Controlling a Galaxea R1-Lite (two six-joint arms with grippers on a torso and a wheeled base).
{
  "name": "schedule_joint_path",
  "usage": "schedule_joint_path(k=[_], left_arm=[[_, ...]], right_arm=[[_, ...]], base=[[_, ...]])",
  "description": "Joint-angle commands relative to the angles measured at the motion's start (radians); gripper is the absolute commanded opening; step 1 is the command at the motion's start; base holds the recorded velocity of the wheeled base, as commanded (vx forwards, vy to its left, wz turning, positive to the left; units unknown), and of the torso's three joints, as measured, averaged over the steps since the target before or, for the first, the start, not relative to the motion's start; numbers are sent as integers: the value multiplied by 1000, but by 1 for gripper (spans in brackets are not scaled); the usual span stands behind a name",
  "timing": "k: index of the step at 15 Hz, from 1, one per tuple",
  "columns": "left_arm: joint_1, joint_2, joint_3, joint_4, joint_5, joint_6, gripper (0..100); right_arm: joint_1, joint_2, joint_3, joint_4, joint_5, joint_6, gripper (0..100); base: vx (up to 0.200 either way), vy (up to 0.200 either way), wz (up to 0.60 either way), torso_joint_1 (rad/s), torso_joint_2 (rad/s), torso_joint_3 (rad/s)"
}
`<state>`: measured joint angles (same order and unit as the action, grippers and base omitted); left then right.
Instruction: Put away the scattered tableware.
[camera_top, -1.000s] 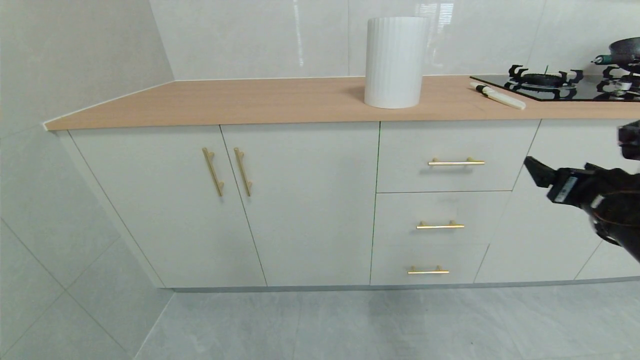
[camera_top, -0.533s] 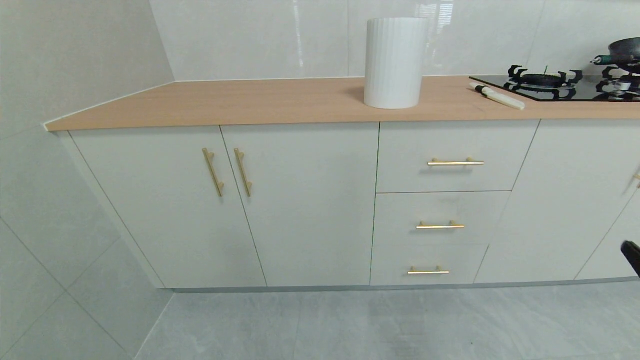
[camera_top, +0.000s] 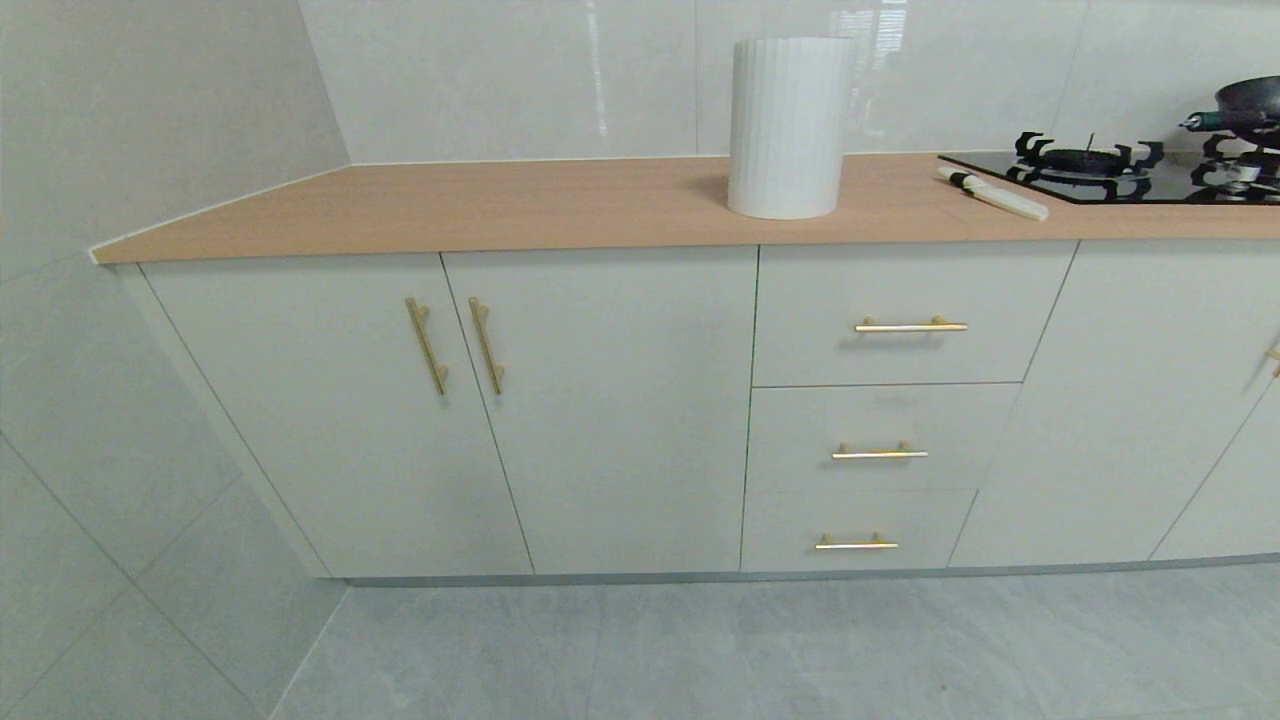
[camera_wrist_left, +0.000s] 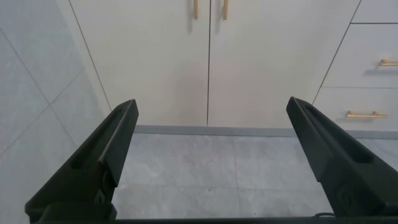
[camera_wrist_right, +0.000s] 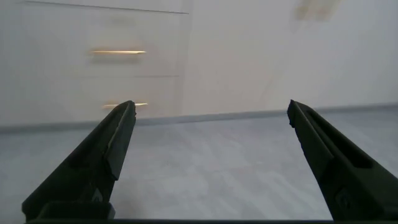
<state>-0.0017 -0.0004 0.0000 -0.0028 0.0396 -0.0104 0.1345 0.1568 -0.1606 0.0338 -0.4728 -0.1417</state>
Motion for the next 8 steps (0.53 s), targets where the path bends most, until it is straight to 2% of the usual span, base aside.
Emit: schedule_joint_path(k=[1, 3, 4, 5, 6, 8], left_arm=[[0, 0, 0, 0, 0, 0, 100], [0, 0, 0, 0, 0, 0, 100], [0, 0, 0, 0, 0, 0, 100], [0, 0, 0, 0, 0, 0, 100], [0, 0, 0, 0, 0, 0, 100], [0, 0, 0, 0, 0, 0, 100]], right_arm=[[-1, -56, -7, 3, -15, -1, 100], [-6, -56, -13, 5, -64, 1, 100], [-53, -56, -27, 5, -79, -4, 100], [-110, -60, -45, 6, -52, -19, 100], [-130, -86, -42, 11, 16, -22, 100], [-130, -157, 0, 37, 115, -26, 100]], base=[[0, 0, 0, 0, 0, 0], [0, 0, 0, 0, 0, 0], [0, 0, 0, 0, 0, 0], [0, 0, 0, 0, 0, 0], [0, 0, 0, 0, 0, 0], [0, 0, 0, 0, 0, 0]])
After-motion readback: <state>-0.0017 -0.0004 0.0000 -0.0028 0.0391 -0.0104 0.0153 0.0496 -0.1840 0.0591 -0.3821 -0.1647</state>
